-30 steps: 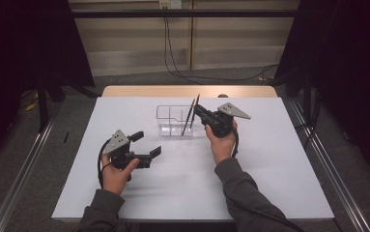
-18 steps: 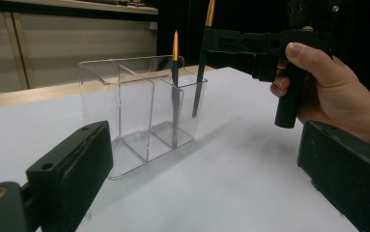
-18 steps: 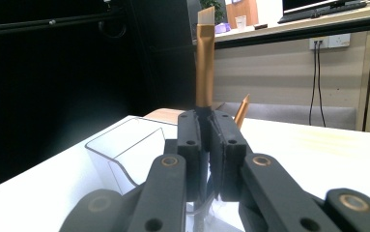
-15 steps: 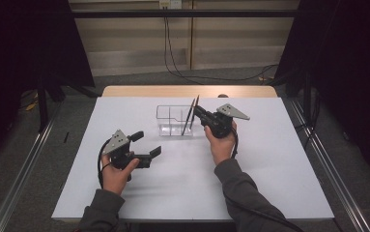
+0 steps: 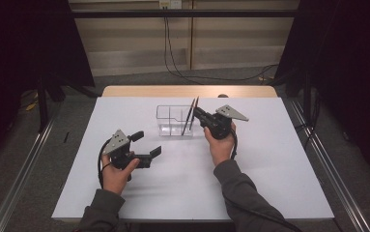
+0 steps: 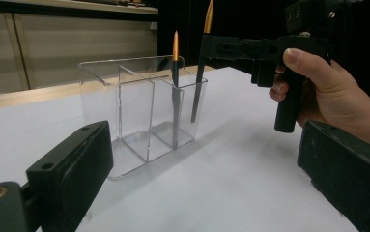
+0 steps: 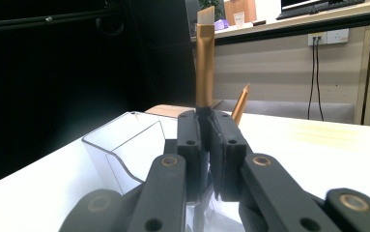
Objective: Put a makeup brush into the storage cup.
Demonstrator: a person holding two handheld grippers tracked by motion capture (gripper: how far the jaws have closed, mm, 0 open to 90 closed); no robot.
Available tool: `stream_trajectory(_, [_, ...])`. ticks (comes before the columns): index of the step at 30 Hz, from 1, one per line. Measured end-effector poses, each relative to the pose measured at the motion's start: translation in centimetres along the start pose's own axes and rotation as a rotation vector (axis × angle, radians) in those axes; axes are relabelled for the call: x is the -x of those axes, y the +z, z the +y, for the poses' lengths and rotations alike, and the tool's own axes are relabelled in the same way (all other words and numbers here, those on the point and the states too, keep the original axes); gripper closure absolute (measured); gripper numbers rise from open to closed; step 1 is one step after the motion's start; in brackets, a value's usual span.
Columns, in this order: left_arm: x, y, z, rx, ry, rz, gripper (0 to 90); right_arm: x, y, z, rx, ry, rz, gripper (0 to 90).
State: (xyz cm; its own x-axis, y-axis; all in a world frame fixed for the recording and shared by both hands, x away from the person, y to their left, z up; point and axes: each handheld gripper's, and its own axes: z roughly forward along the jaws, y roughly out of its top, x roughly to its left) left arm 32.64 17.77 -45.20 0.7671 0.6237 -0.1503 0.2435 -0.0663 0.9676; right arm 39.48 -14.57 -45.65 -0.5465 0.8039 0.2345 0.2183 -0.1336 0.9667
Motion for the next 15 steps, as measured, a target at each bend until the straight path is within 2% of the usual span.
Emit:
stream_trajectory(2, [-0.04,-0.04,0.03,-0.002,0.012,0.008,5.6,-0.02,0.05,-0.09,0.001,-0.002,0.000,84.0])
stream_trajectory(15, [0.00,-0.06,0.06,-0.004,0.007,0.008,5.9,-0.06,0.16,-0.66,-0.027,-0.007,-0.006,83.8])
